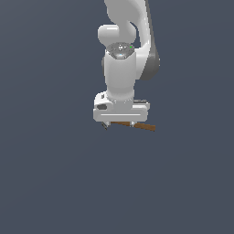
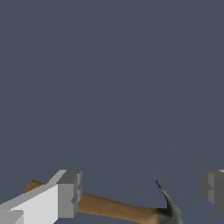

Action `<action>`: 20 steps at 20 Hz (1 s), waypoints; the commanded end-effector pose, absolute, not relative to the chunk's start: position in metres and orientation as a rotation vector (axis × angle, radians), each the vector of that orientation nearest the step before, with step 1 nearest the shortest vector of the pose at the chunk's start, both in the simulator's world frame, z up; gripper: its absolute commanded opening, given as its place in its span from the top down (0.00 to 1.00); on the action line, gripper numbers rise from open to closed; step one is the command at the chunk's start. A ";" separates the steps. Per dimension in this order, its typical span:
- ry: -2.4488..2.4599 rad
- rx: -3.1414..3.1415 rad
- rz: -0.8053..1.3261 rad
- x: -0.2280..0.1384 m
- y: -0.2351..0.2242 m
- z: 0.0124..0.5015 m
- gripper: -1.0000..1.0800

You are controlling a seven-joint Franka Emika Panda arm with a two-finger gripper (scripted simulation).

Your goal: Pick up the object and move it to a goal position.

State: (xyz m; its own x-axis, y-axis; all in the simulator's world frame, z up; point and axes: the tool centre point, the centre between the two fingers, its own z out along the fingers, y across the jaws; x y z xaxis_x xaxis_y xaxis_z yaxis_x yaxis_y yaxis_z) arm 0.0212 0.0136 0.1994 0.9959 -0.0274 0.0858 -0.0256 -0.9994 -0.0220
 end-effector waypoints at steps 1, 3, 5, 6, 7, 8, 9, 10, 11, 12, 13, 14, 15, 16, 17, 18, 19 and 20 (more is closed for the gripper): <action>0.041 -3.118 -0.134 0.021 0.014 0.199 0.04; 0.045 -3.117 -0.134 0.021 0.012 0.199 0.04; 0.054 -3.117 -0.133 0.021 0.007 0.198 0.04; 0.062 -3.116 -0.133 0.021 0.003 0.197 0.04; 0.072 -3.115 -0.132 0.020 -0.001 0.195 0.04; 0.084 -3.114 -0.132 0.020 -0.006 0.194 0.04; 0.095 -3.113 -0.131 0.020 -0.010 0.193 0.04; 0.106 -3.112 -0.131 0.020 -0.013 0.193 0.04; 0.115 -3.111 -0.131 0.020 -0.016 0.192 0.04; 0.123 -3.110 -0.131 0.020 -0.018 0.192 0.04; 0.129 -3.110 -0.131 0.020 -0.018 0.192 0.04; 0.130 -3.110 -0.131 0.020 -0.018 0.193 0.04; 0.129 -3.110 -0.131 0.020 -0.018 0.193 0.04; 0.124 -3.110 -0.131 0.020 -0.017 0.193 0.04; 0.117 -3.111 -0.131 0.020 -0.017 0.192 0.04; 0.109 -3.112 -0.130 0.020 -0.016 0.192 0.04; 0.099 -3.113 -0.130 0.019 -0.016 0.191 0.04; 0.086 -3.114 -0.129 0.019 -0.016 0.190 0.04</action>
